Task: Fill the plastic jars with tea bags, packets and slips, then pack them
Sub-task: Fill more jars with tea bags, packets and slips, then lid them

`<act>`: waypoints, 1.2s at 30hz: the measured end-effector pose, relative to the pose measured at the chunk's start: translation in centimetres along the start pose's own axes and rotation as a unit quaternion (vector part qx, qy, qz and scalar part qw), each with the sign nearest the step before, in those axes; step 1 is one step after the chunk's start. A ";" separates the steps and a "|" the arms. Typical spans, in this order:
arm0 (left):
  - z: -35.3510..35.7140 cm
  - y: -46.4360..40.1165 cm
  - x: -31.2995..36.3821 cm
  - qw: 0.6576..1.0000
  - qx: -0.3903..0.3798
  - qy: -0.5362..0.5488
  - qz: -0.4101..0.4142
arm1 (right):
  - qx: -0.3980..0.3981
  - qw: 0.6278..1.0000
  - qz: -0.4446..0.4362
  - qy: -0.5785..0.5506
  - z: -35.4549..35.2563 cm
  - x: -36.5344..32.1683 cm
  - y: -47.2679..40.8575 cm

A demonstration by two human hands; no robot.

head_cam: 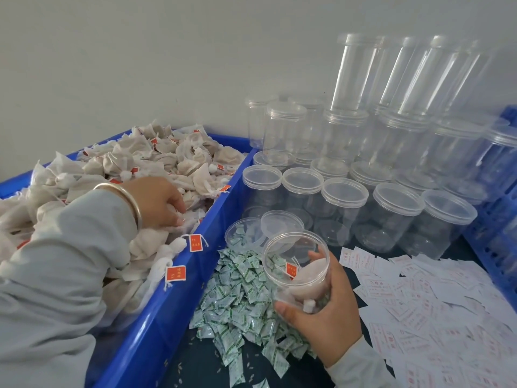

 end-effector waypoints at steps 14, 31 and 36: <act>-1.4 1.6 3.8 0.756 0.269 0.589 0.093 | -0.005 1.000 -0.013 -0.008 0.2 -0.2 0.1; 4.7 4.4 12.1 0.864 -0.034 0.335 0.374 | 0.048 0.988 -0.125 -0.077 0.0 -2.0 0.1; 4.8 3.7 11.8 0.877 0.051 0.378 0.293 | -0.096 0.994 -0.019 0.047 -1.2 -0.6 -1.2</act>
Point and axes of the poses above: each hand's wrist, its own y-axis away from the middle knuckle, its own z-axis out of the palm, x = y × z, the point moved 2 cm from there along -y, towards the middle knuckle, and after that the axes turned 6 degrees about -x, right-handed, at the moved point
